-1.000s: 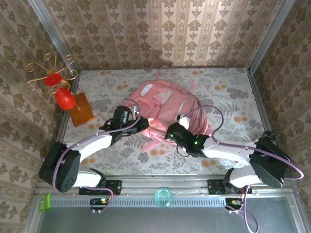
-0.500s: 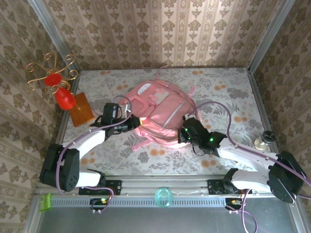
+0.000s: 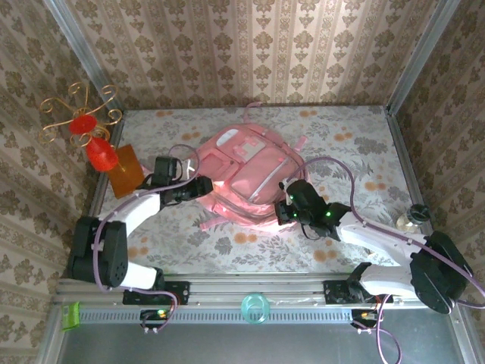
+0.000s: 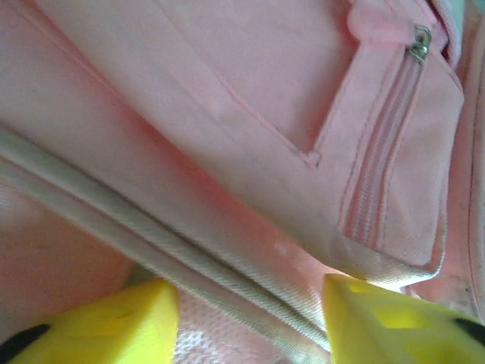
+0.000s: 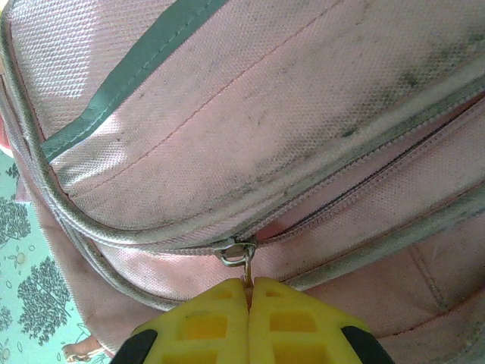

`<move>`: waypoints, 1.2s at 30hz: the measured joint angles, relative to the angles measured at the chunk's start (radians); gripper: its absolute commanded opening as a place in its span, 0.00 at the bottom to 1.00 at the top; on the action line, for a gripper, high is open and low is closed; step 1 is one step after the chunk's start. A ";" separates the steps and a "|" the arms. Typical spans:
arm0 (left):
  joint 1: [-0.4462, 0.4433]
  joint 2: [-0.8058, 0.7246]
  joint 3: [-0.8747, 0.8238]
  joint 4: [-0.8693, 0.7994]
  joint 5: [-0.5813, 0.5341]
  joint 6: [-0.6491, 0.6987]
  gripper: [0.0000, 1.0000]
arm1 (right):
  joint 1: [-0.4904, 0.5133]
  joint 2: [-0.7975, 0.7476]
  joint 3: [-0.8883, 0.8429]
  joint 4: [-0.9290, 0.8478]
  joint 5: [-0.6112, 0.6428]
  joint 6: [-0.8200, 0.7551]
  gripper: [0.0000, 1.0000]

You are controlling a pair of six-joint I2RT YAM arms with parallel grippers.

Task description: Pack the student bag

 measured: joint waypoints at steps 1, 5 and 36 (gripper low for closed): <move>-0.003 -0.037 0.000 -0.017 -0.044 0.011 0.61 | -0.001 0.000 0.000 0.000 -0.005 -0.011 0.00; -0.060 -0.218 -0.005 -0.029 -0.208 0.083 0.60 | -0.002 0.000 0.000 0.004 -0.019 -0.034 0.00; -0.675 0.200 0.158 0.180 -0.311 1.145 0.26 | -0.074 0.002 -0.087 0.167 -0.161 -0.009 0.00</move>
